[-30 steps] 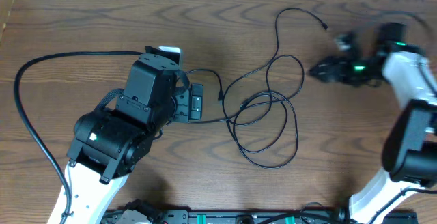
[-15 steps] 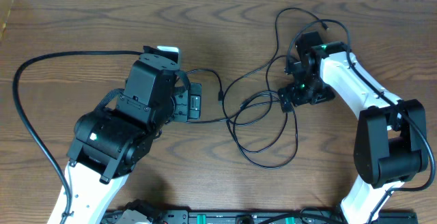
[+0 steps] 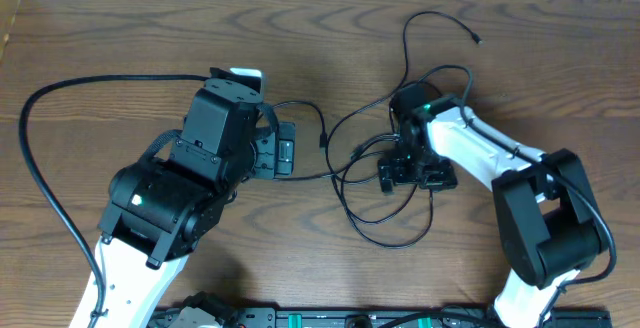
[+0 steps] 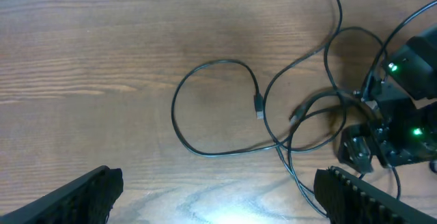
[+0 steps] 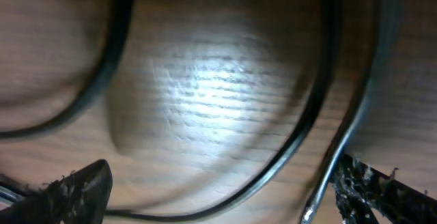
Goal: Untangle cables
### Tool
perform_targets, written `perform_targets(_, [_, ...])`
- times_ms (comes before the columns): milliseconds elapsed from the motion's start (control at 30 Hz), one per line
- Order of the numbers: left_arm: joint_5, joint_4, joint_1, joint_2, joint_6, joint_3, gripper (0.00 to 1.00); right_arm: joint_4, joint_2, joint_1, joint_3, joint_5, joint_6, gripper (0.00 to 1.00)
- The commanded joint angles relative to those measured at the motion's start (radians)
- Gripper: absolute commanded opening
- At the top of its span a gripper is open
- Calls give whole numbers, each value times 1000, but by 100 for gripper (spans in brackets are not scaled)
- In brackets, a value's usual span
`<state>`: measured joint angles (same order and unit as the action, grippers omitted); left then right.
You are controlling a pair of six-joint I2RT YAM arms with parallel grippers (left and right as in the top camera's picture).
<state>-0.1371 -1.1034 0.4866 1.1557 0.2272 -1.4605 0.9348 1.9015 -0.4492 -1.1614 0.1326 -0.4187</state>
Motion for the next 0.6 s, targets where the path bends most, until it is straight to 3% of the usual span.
perform_targets(0, [-17, -12, 2, 0, -17, -16, 96, -74, 14, -57, 83, 32, -190, 98])
perform_targets(67, [-17, -13, 2, 0, -17, -16, 96, -129, 14, -90, 120, 31, -229, 91])
perform_targets(100, [-17, -13, 2, 0, -17, -16, 96, -178, 14, -117, 146, 31, -253, 70])
perform_targets(133, [-17, -13, 2, 0, -17, -16, 96, -195, 14, -124, 153, 31, -256, 57])
perform_targets(167, [-17, -13, 2, 0, -17, -16, 96, -232, 14, -137, 164, 31, -258, 36])
perform_targets(267, [-16, -13, 2, 0, -17, -16, 95, -280, 14, -141, 167, 26, -258, 1])
perform_targets(467, [-16, -14, 2, 0, -17, -16, 96, -329, 9, -100, 146, -90, -255, 1])
perform_targets(567, [-16, -18, 2, 0, -17, -16, 96, -281, -40, -10, 89, -151, -217, 1])
